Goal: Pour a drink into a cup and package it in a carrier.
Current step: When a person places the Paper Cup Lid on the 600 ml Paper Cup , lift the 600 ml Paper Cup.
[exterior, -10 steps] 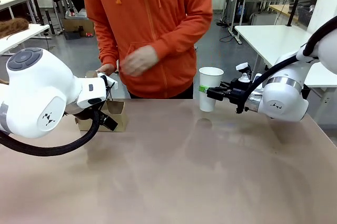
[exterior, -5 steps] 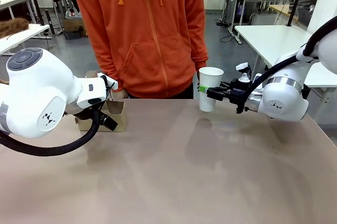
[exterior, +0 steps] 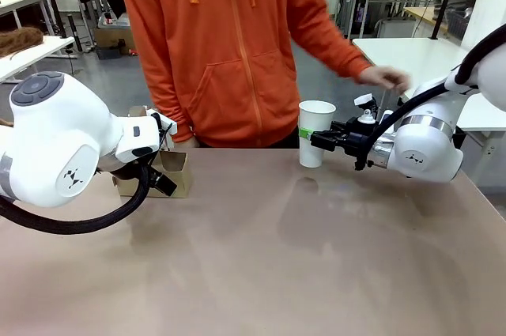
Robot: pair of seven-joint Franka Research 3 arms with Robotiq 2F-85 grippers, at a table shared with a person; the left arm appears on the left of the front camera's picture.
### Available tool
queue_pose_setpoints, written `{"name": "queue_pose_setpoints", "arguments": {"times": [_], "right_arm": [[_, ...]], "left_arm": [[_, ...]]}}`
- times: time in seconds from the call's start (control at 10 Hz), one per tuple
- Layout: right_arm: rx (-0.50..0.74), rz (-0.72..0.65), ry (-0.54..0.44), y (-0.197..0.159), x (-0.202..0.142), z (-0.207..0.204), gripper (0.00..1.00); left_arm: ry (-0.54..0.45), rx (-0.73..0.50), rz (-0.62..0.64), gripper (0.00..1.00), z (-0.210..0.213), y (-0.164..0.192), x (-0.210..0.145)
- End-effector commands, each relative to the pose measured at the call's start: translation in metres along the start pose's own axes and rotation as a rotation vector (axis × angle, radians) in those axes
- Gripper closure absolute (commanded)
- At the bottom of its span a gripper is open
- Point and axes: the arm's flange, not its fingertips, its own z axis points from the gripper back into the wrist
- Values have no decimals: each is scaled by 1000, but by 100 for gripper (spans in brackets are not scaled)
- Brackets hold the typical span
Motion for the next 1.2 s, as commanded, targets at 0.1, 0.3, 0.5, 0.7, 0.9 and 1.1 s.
{"name": "queue_pose_setpoints", "arguments": {"times": [0.1,0.3,0.5,0.7,0.9,1.1], "right_arm": [[1,6,-5,1,3,-2,18],[1,6,-5,1,3,-2,18],[1,6,-5,1,3,-2,18],[1,6,-5,1,3,-2,18],[1,6,-5,1,3,-2,18],[1,6,-5,1,3,-2,18]], "left_arm": [[-1,-1,0,0,0,0,0],[-1,-1,0,0,0,0,0],[-1,-1,0,0,0,0,0],[-1,-1,0,0,0,0,0],[-1,-1,0,0,0,0,0],[-1,-1,0,0,0,0,0]]}}
